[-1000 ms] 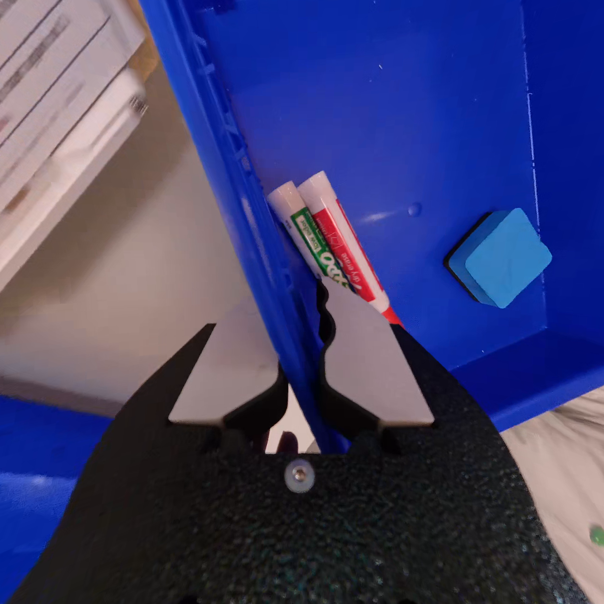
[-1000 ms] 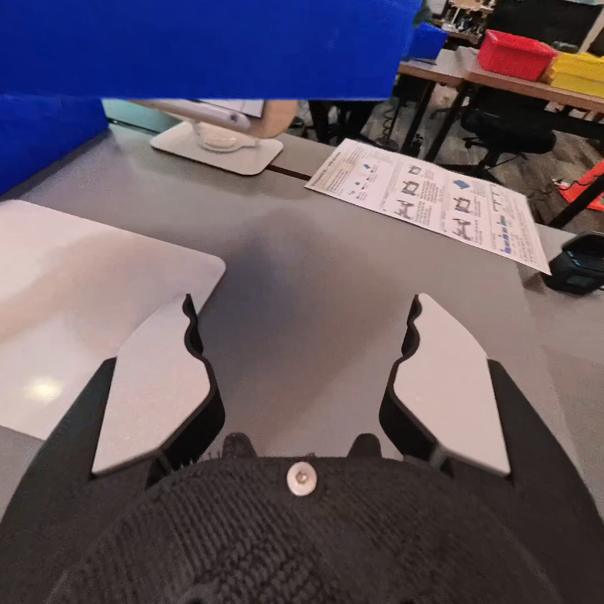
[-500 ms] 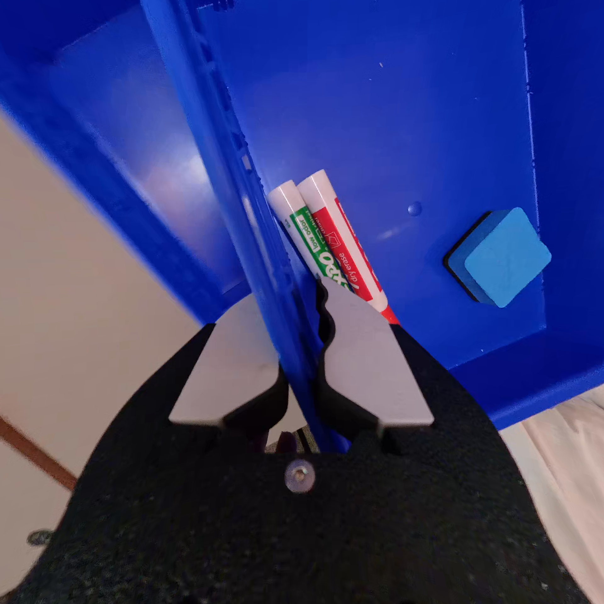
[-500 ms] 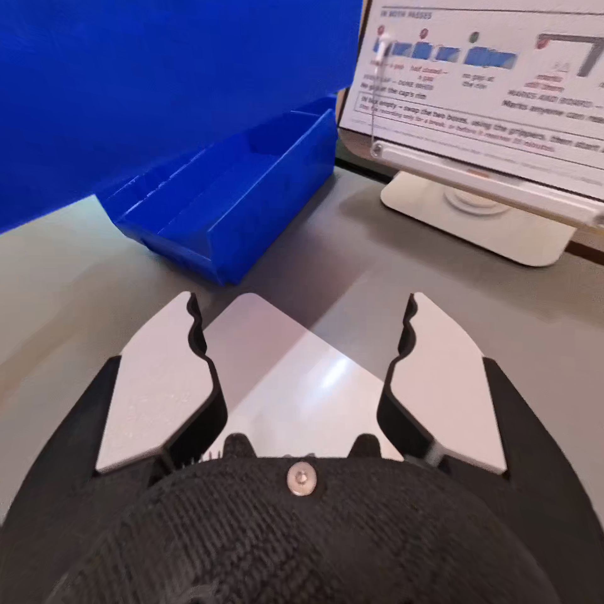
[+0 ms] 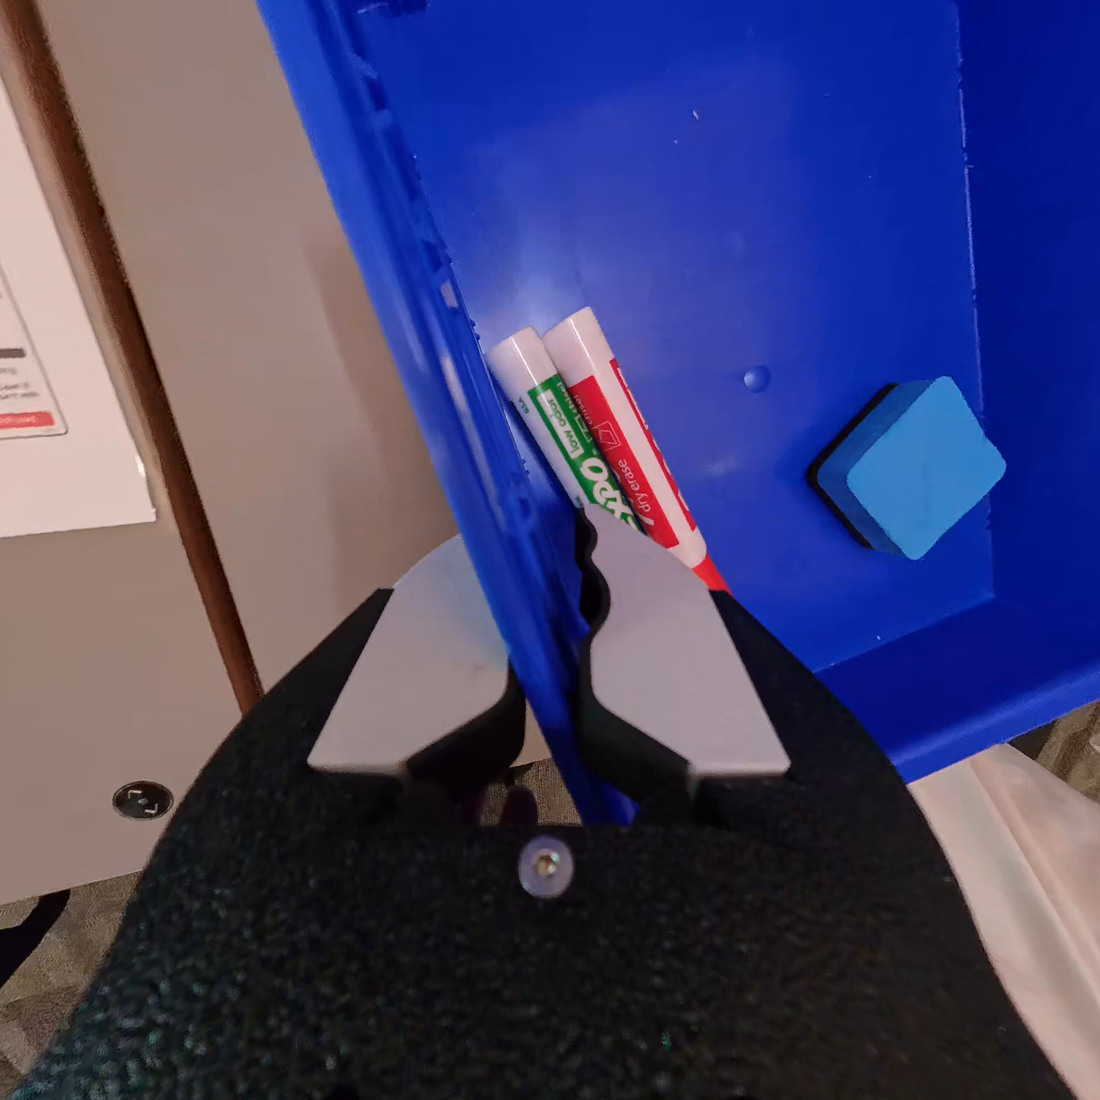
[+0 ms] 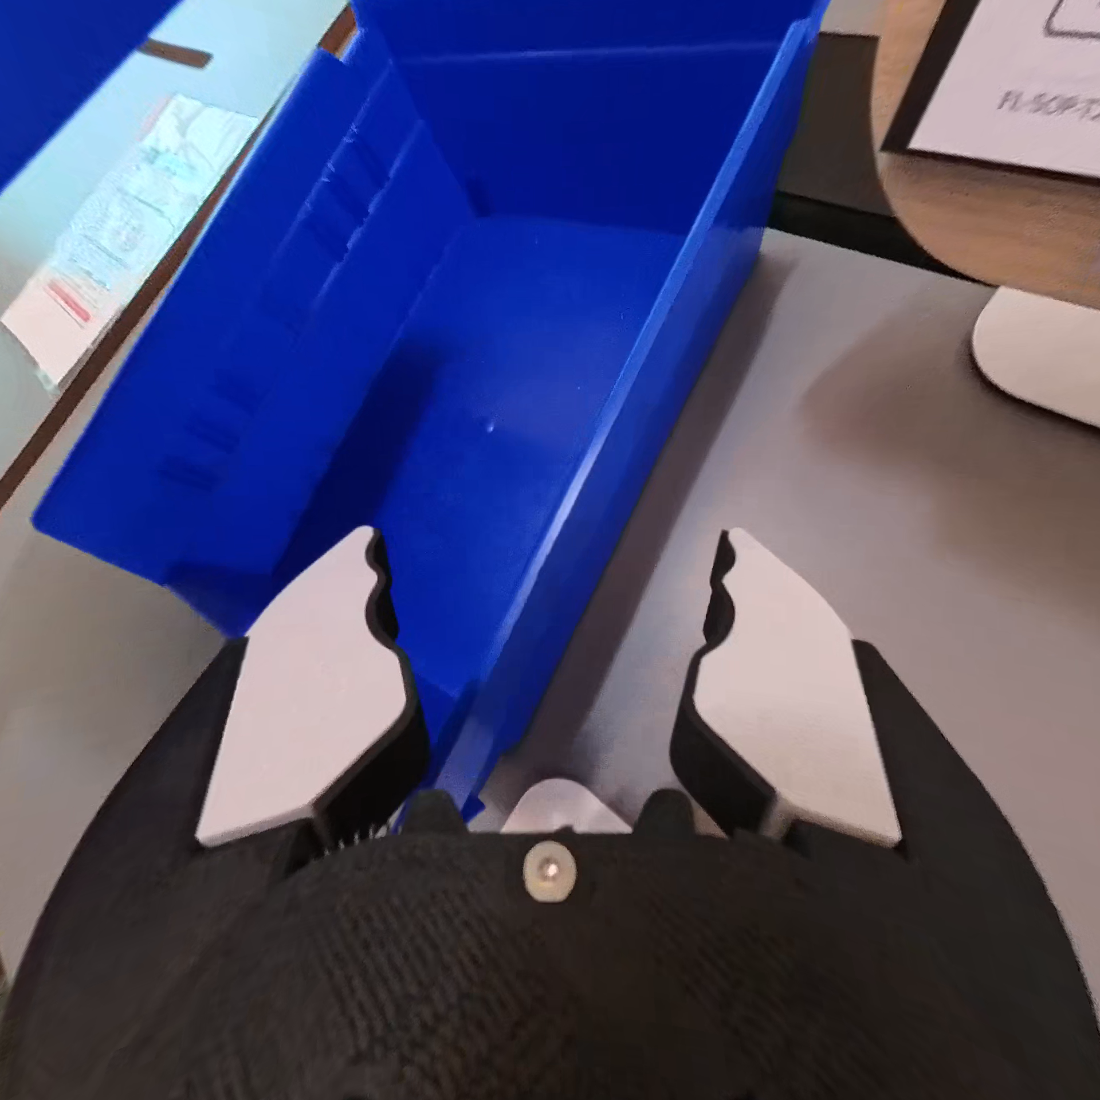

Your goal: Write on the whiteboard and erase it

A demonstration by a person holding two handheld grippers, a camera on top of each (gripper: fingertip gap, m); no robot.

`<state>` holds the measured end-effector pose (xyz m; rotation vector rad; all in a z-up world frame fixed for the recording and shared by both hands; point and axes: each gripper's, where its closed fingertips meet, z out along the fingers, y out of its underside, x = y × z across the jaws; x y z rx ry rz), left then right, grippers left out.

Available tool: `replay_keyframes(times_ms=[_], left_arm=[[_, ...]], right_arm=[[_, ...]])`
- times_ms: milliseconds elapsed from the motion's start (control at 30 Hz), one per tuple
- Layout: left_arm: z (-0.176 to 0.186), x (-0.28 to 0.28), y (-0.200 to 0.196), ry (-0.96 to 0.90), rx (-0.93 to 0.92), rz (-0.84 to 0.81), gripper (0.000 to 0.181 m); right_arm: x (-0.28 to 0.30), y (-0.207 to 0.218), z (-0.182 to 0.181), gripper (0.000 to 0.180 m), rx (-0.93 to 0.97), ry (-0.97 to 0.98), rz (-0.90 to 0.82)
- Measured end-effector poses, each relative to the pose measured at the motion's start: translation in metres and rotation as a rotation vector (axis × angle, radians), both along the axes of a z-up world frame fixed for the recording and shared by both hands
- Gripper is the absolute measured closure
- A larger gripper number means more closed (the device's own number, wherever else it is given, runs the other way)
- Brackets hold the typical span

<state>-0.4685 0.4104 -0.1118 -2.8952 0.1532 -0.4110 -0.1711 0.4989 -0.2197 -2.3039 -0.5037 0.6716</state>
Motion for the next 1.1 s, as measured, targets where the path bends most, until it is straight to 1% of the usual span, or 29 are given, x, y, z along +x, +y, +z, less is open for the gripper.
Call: replay_keyframes(times_ms=[133, 200, 267, 367, 500, 600, 833, 967, 1100], left_arm=[[-0.014, -0.024, -0.003, 0.004, -0.014, 0.031, 0.166], [-0.023, -0.032, -0.004, -0.001, -0.028, 0.042, 0.166], [-0.032, -0.038, -0.005, -0.007, -0.04, 0.048, 0.166], [-0.041, -0.047, -0.007, -0.012, -0.052, 0.056, 0.167], [-0.041, -0.057, -0.009, -0.027, -0.043, 0.073, 0.167], [-0.028, -0.065, -0.008, -0.031, -0.014, 0.085, 0.167], [0.009, -0.074, -0.003, -0.003, 0.037, 0.1, 0.167], [0.015, -0.064, 0.002, 0.01, 0.044, 0.063, 0.167], [0.004, -0.042, 0.01, -0.006, 0.031, 0.002, 0.168]], right_arm=[[-0.013, 0.008, -0.025, 0.096, -0.064, -0.083, 0.022], [-0.018, 0.006, -0.037, 0.124, -0.111, -0.103, 0.059], [-0.018, 0.008, -0.04, 0.133, -0.124, -0.126, 0.033], [-0.015, 0.009, -0.043, 0.144, -0.099, -0.206, 0.056], [-0.009, 0.005, -0.041, 0.148, -0.108, -0.244, 0.073], [-0.007, -0.009, -0.029, 0.147, -0.122, -0.224, 0.105], [0.016, -0.078, 0.01, 0.147, -0.076, -0.201, 0.279], [0.059, -0.122, 0.032, 0.147, -0.009, -0.21, 0.32], [0.136, -0.157, 0.038, 0.147, 0.003, -0.232, 0.3]])
